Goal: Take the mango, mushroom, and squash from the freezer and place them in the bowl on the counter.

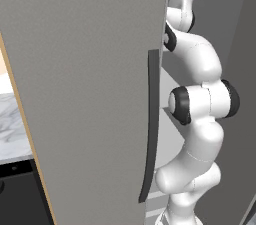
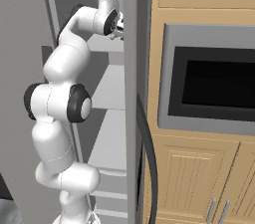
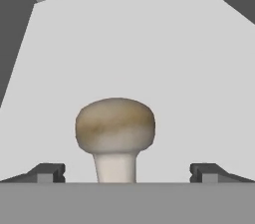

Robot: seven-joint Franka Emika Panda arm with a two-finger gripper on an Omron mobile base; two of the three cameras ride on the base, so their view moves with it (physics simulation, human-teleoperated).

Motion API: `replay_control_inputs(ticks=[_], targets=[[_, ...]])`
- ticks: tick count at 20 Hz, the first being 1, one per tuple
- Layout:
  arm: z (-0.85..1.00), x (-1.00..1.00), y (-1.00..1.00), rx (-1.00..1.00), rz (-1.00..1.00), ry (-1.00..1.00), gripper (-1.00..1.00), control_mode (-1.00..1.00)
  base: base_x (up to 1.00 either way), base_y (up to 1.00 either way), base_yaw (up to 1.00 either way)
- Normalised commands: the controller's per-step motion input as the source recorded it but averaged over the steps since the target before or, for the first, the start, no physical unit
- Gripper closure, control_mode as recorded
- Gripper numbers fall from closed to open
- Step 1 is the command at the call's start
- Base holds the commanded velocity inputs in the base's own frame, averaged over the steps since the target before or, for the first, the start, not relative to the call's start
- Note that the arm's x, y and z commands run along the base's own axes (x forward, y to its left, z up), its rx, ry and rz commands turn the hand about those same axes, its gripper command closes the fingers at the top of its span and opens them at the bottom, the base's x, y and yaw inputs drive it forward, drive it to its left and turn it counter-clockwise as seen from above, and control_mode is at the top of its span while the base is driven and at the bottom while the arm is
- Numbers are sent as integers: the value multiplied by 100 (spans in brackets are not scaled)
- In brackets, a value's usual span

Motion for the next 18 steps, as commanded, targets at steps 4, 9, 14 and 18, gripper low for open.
replay_control_inputs(ticks=[4,9,14,18], targets=[[-3,23,0,0,2,1,-100,-100,0,0,0],[-3,23,0,0,1,1,-100,-100,0,0,0],[-12,9,0,0,1,3,-100,-100,0,0,0],[-19,0,4,2,0,10,100,-100,0,0,0]])
